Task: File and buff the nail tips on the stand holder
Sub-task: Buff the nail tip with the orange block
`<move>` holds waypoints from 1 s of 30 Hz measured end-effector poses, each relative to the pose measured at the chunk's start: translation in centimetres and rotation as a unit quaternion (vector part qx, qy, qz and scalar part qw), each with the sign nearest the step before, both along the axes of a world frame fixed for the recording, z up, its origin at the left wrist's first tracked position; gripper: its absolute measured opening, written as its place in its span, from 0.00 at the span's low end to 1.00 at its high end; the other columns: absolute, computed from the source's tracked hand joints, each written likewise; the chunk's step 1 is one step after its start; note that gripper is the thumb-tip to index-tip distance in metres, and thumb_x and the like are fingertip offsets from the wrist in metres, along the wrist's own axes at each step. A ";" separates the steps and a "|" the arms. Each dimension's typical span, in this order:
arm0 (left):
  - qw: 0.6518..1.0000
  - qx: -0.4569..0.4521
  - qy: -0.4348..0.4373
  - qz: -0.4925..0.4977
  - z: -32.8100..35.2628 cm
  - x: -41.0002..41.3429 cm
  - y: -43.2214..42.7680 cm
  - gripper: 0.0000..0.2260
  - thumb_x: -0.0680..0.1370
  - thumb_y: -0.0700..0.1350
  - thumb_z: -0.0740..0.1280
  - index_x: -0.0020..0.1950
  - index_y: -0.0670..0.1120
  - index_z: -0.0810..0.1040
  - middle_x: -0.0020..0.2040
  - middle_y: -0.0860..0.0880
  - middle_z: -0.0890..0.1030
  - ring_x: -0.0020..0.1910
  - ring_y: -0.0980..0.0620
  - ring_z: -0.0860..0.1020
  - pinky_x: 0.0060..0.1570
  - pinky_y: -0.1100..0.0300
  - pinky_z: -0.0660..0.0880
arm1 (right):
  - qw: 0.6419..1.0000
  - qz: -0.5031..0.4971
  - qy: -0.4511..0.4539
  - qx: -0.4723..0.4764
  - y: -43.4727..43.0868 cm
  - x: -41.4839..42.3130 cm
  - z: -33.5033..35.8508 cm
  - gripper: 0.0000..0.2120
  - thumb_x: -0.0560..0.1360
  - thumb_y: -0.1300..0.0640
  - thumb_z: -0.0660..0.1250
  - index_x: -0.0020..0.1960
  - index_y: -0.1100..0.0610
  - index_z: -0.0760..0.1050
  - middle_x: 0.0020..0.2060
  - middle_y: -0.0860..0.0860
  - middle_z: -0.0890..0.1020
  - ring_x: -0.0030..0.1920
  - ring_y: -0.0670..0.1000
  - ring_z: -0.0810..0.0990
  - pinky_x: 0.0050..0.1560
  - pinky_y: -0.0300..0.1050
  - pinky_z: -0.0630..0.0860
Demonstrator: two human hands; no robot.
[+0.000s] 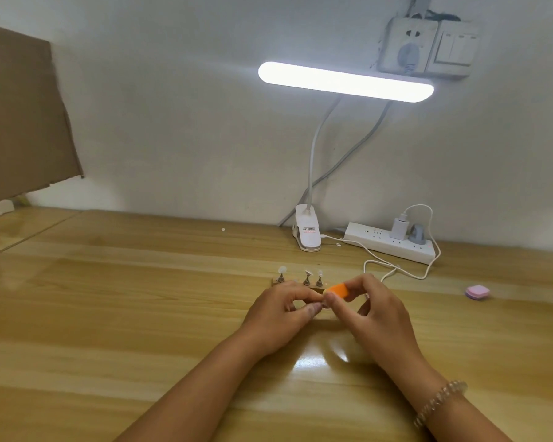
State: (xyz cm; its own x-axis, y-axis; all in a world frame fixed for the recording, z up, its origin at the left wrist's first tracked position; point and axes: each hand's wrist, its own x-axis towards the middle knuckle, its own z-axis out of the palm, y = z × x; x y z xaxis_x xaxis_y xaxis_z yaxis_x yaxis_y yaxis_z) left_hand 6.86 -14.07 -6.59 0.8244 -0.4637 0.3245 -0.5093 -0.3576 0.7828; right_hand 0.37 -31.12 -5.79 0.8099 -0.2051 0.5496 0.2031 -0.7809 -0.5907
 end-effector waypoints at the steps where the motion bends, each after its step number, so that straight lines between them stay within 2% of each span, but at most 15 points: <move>1: 1.000 -0.002 0.000 -0.003 0.0 0.0 0.0 0.07 0.78 0.46 0.71 0.52 0.57 0.85 0.42 0.59 0.76 0.28 0.61 0.68 0.35 0.67 0.63 | 1.000 -0.004 -0.004 -0.004 -0.1 0.0 0.0 0.14 0.68 0.38 0.70 0.43 0.47 0.73 0.39 0.41 0.78 0.33 0.44 0.75 0.36 0.46 0.73; 4: 1.000 0.008 0.003 -0.009 0.0 0.1 0.0 0.08 0.78 0.46 0.71 0.53 0.59 0.85 0.42 0.59 0.76 0.30 0.60 0.68 0.37 0.65 0.65 | 0.999 0.026 0.003 -0.030 0.4 -0.3 -0.3 0.16 0.67 0.37 0.71 0.42 0.47 0.72 0.38 0.40 0.77 0.33 0.45 0.74 0.35 0.44 0.73; 7: 1.000 0.001 0.008 -0.002 -0.1 0.1 0.0 0.07 0.78 0.47 0.71 0.53 0.57 0.85 0.39 0.59 0.74 0.32 0.60 0.69 0.41 0.57 0.70 | 1.000 -0.005 -0.005 -0.003 0.1 0.1 -0.1 0.15 0.67 0.40 0.73 0.41 0.48 0.72 0.37 0.42 0.77 0.35 0.44 0.74 0.37 0.47 0.73; 11: 1.000 0.010 0.004 -0.004 -0.1 0.2 0.0 0.08 0.78 0.45 0.71 0.53 0.56 0.85 0.42 0.60 0.75 0.29 0.62 0.69 0.38 0.63 0.65 | 1.000 0.012 0.007 -0.028 0.3 -0.1 -0.3 0.17 0.67 0.37 0.72 0.41 0.48 0.71 0.37 0.42 0.76 0.36 0.45 0.74 0.36 0.47 0.74; 15: 1.000 0.007 0.001 0.004 -0.2 0.3 0.0 0.07 0.78 0.46 0.71 0.53 0.57 0.85 0.40 0.59 0.74 0.29 0.61 0.68 0.37 0.63 0.64 | 1.000 -0.017 0.001 -0.007 0.1 0.1 -0.3 0.16 0.67 0.40 0.74 0.41 0.50 0.72 0.36 0.43 0.77 0.35 0.44 0.74 0.37 0.48 0.74; 18: 1.000 0.009 0.004 -0.003 -0.2 0.3 0.0 0.08 0.78 0.45 0.71 0.52 0.57 0.85 0.42 0.60 0.75 0.29 0.62 0.68 0.36 0.65 0.64 | 1.000 0.005 0.023 -0.013 0.2 0.0 -0.3 0.17 0.66 0.38 0.72 0.41 0.48 0.71 0.36 0.43 0.77 0.37 0.45 0.74 0.36 0.47 0.73; 21: 1.000 0.004 0.000 0.006 -0.3 0.4 0.0 0.08 0.78 0.46 0.71 0.52 0.58 0.85 0.40 0.60 0.74 0.29 0.62 0.68 0.36 0.64 0.64 | 1.000 -0.020 0.008 -0.005 0.1 0.0 -0.3 0.16 0.67 0.39 0.72 0.42 0.48 0.72 0.36 0.43 0.77 0.35 0.44 0.74 0.37 0.48 0.74; 25: 1.000 -0.003 0.001 0.007 -0.3 0.5 0.0 0.08 0.78 0.44 0.71 0.53 0.55 0.86 0.42 0.61 0.76 0.30 0.61 0.68 0.35 0.68 0.64 | 0.999 0.014 0.030 -0.007 0.3 -0.3 -0.3 0.17 0.66 0.36 0.70 0.41 0.47 0.73 0.37 0.42 0.78 0.37 0.46 0.75 0.37 0.48 0.75; 28: 1.000 -0.011 0.006 0.012 -0.4 0.5 0.0 0.07 0.78 0.45 0.71 0.53 0.55 0.85 0.42 0.60 0.76 0.31 0.59 0.66 0.37 0.65 0.64 | 1.000 -0.019 0.010 -0.003 0.2 -0.2 -0.2 0.15 0.66 0.39 0.72 0.42 0.48 0.73 0.37 0.42 0.78 0.36 0.43 0.74 0.37 0.48 0.74; 30: 1.000 -0.011 0.005 0.008 -0.4 0.5 0.0 0.07 0.78 0.44 0.70 0.52 0.55 0.85 0.44 0.59 0.77 0.32 0.59 0.67 0.37 0.66 0.64 | 1.000 -0.004 0.021 -0.017 0.3 -0.3 -0.2 0.16 0.66 0.38 0.71 0.42 0.47 0.72 0.37 0.42 0.78 0.35 0.43 0.75 0.37 0.48 0.75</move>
